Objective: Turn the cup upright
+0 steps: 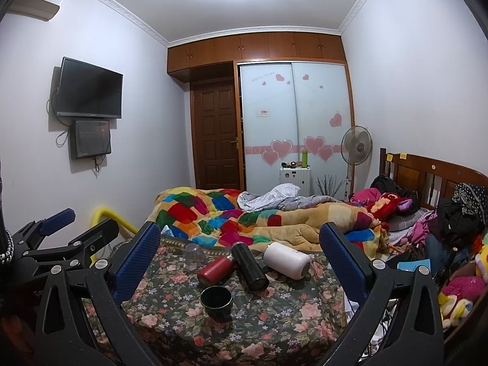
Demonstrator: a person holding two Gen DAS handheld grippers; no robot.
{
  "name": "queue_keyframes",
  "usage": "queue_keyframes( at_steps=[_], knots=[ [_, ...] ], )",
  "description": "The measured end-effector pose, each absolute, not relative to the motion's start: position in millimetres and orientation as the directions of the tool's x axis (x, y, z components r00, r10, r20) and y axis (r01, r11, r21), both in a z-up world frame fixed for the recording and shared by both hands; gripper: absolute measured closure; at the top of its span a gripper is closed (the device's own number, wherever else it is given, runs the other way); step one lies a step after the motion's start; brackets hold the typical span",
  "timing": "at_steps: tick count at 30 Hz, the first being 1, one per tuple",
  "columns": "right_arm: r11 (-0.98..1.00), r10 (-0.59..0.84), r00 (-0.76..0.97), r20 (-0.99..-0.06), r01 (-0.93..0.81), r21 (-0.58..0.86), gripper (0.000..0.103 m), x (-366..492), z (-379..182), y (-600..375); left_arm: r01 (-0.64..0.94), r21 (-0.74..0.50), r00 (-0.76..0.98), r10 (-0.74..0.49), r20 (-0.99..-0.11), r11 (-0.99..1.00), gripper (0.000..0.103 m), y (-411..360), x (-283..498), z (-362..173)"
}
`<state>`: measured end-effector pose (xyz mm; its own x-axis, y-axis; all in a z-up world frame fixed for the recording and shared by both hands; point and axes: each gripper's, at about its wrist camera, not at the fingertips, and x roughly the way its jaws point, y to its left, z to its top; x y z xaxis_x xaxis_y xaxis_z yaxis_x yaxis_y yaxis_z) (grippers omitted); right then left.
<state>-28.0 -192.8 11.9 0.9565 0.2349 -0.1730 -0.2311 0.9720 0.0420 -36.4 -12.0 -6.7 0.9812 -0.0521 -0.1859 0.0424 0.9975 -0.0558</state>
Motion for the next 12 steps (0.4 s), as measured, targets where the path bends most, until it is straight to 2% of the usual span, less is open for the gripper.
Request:
queue_keyframes(
  at_steps=[12],
  knots=[
    [0.971, 0.239, 0.954, -0.182, -0.235, 0.044, 0.000, -23.8, 10.9, -186.8, 0.039, -0.058, 0.983, -0.049, -0.179, 0.998, 0.000, -7.9, -37.8, -6.6]
  ],
)
